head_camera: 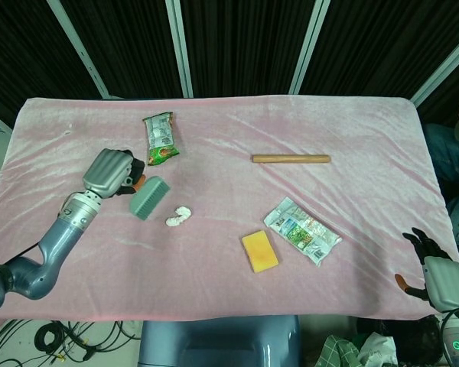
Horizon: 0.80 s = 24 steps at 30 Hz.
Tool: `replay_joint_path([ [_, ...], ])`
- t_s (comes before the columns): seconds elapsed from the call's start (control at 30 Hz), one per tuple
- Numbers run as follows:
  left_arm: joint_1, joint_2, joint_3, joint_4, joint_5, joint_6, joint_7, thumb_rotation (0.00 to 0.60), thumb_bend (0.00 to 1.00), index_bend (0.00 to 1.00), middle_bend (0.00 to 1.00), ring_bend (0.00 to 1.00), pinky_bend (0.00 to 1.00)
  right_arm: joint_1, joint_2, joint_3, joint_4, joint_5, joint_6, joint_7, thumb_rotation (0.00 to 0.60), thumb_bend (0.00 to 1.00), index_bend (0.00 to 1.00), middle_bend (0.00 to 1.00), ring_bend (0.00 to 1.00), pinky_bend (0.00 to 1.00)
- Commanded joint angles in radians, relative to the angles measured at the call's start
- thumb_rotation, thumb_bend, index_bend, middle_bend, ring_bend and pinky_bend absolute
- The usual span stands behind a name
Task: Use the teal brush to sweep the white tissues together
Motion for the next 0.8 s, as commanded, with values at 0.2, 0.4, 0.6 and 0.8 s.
replay_joint_path([
  [0.2,-0.024,0.129,0.071,-0.129,-0.320,-0.006,0.477,0.600,0.50,0.78,0.77,0.47,0.56,0.000,0.000,0.001,0.000,0.003,-0.001,0.000,0.600,0.21,0.16,0.07,0.14,0.28],
  [0.4,-0.083,0.064,0.140,-0.087,-0.512,0.034,0.757,0.600,0.51,0.78,0.77,0.47,0.55,0.001,0.002,0.001,-0.001,0.003,-0.004,0.006,0.600,0.21,0.16,0.07,0.14,0.28],
  [0.6,-0.101,0.010,0.146,-0.041,-0.539,0.009,0.762,0.600,0.51,0.78,0.77,0.47,0.55,0.000,0.002,0.001,-0.001,0.004,-0.003,0.007,0.600,0.21,0.16,0.07,0.14,0.27],
  [0.8,-0.107,-0.007,0.139,-0.043,-0.517,-0.011,0.712,0.600,0.50,0.74,0.74,0.45,0.53,0.001,0.003,0.001,0.000,0.003,-0.004,0.009,0.600,0.21,0.16,0.07,0.14,0.27],
])
